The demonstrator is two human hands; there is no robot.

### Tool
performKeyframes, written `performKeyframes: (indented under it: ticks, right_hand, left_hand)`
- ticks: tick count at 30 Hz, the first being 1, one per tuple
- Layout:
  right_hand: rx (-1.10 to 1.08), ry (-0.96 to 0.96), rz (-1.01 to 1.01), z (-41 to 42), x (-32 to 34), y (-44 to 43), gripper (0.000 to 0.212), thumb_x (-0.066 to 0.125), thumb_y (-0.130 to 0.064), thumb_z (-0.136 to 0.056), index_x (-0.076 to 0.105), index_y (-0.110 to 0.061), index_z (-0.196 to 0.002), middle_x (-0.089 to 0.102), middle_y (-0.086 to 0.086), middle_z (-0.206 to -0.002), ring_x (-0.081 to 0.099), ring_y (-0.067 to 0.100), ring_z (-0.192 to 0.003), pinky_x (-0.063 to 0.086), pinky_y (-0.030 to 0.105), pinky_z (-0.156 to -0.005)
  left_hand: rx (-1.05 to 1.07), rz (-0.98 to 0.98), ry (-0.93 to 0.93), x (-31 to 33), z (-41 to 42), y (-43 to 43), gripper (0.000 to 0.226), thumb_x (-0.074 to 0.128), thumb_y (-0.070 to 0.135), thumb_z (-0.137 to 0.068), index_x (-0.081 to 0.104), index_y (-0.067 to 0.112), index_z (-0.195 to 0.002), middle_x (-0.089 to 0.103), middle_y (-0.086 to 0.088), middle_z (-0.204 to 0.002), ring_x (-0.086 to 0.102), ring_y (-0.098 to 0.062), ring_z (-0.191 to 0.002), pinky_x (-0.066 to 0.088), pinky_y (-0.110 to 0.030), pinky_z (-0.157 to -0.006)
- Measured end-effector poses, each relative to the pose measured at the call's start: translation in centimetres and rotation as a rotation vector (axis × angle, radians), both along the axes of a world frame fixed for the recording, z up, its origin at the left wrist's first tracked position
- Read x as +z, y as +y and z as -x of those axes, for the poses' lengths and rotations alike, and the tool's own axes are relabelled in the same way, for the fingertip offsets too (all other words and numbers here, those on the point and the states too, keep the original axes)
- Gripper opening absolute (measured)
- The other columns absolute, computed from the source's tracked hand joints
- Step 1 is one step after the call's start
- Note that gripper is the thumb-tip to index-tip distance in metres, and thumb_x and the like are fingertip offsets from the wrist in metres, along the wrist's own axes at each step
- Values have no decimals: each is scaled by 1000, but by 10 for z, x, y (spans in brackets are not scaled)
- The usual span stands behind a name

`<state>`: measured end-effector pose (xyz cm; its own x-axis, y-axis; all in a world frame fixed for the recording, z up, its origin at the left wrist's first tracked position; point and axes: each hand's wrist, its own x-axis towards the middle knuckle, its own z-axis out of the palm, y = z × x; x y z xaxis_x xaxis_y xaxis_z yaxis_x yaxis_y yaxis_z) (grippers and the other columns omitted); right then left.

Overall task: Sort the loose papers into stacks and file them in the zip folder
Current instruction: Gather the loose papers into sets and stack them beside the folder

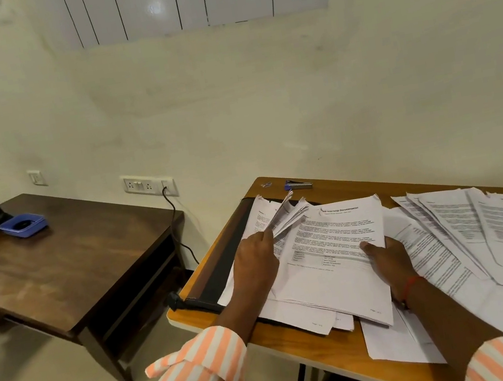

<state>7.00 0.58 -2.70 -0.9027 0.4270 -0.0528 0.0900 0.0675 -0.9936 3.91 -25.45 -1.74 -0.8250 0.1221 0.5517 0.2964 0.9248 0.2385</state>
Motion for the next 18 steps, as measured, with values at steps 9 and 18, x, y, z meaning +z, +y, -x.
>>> performKeyframes:
  ticks: [9, 18]
  right_hand:
    - [4, -7, -11, 4, -5, 3, 14, 64, -14, -96, 68, -20, -108, 71, 5, -110, 67, 28, -100, 54, 44, -92]
    - [8, -13, -2, 6, -5, 3, 19, 65, -15, -96, 68, -18, -115, 71, 3, -111, 67, 28, -103, 54, 46, -95]
  left_hand:
    - [21, -21, -18, -1, 1, -1, 40, 71, 25, -94, 64, 18, -132, 74, -1, -115, 69, -18, -93, 57, -37, -94]
    - [173, -177, -214, 3, 8, -6, 34, 64, 27, -97, 59, 24, -131, 65, 4, -94, 65, -14, -78, 59, -26, -72]
